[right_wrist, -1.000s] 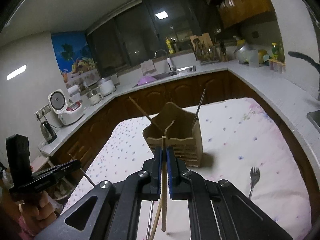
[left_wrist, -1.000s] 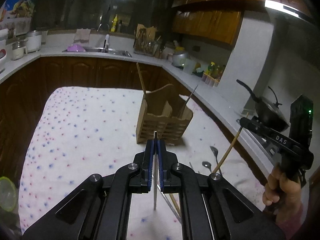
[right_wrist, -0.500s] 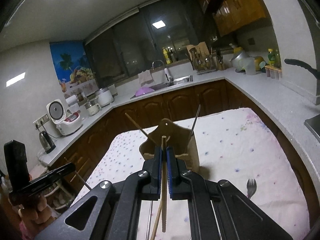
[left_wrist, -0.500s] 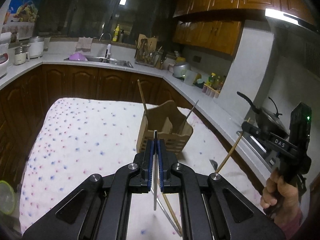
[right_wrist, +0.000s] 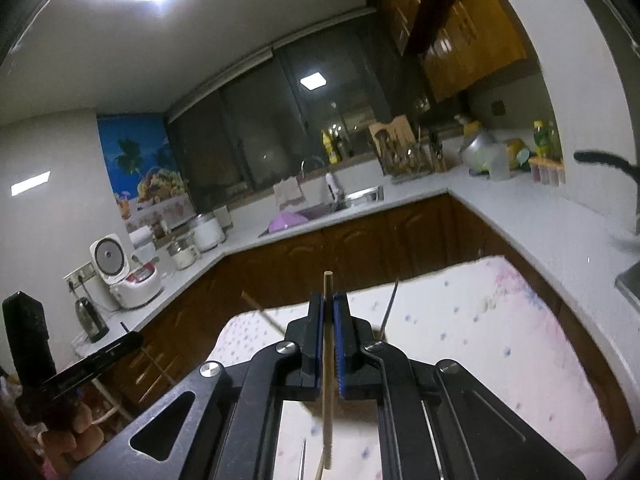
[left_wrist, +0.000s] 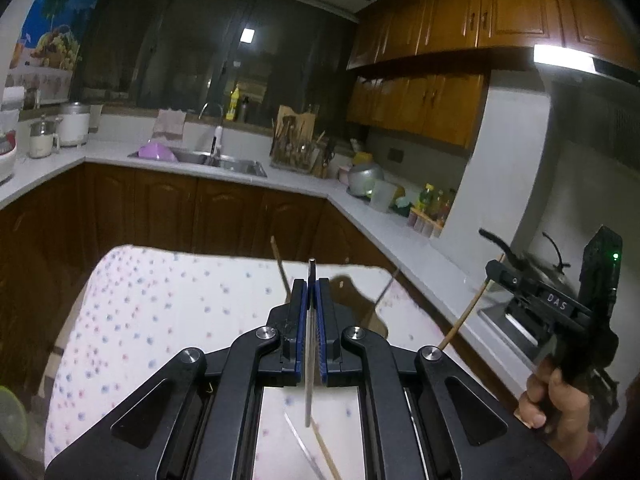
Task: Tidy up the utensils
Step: 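Carry the steel chopstick with the left tool while the right carries the wooden one into the holder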
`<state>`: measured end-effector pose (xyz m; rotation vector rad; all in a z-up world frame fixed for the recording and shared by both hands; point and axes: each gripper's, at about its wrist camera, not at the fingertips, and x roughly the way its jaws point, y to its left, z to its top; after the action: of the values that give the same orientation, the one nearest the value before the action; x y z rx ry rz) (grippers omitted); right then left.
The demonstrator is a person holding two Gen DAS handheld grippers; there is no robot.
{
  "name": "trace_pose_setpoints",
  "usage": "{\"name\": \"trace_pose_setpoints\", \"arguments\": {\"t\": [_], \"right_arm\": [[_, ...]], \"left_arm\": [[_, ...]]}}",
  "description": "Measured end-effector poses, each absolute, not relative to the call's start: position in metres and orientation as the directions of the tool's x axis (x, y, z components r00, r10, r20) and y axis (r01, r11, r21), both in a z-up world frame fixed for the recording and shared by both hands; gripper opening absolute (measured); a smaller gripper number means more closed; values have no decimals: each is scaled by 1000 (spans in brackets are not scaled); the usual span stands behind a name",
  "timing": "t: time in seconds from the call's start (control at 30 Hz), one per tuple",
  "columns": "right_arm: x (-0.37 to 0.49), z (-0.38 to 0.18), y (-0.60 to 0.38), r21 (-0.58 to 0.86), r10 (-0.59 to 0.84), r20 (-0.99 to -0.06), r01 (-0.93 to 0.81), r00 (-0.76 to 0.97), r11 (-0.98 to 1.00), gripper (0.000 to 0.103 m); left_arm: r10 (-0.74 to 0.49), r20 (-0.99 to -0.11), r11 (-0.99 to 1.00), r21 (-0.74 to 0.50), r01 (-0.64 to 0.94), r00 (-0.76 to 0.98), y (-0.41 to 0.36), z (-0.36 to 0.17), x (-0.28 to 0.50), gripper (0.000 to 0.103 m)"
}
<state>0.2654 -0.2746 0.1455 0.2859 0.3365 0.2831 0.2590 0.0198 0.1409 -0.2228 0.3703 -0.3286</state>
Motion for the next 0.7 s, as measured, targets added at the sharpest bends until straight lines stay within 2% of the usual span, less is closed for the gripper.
{"name": "trace_pose_setpoints", "arguments": {"t": [0.37, 0.53, 0.7], "right_arm": [[323, 166, -275, 300, 249, -219, -178, 943, 937, 5], [344, 154, -273, 291, 212, -195, -150, 958, 945, 5], [360, 129, -274, 311, 202, -213, -129, 956, 942, 5]], "left_arm": [[-334, -230, 925, -266, 271, 914, 13, 173, 315, 4], [-309, -225, 928, -283, 242, 924, 12, 161, 341, 4], [-294, -252, 918, -341, 199, 922, 12, 134, 367, 4]]}}
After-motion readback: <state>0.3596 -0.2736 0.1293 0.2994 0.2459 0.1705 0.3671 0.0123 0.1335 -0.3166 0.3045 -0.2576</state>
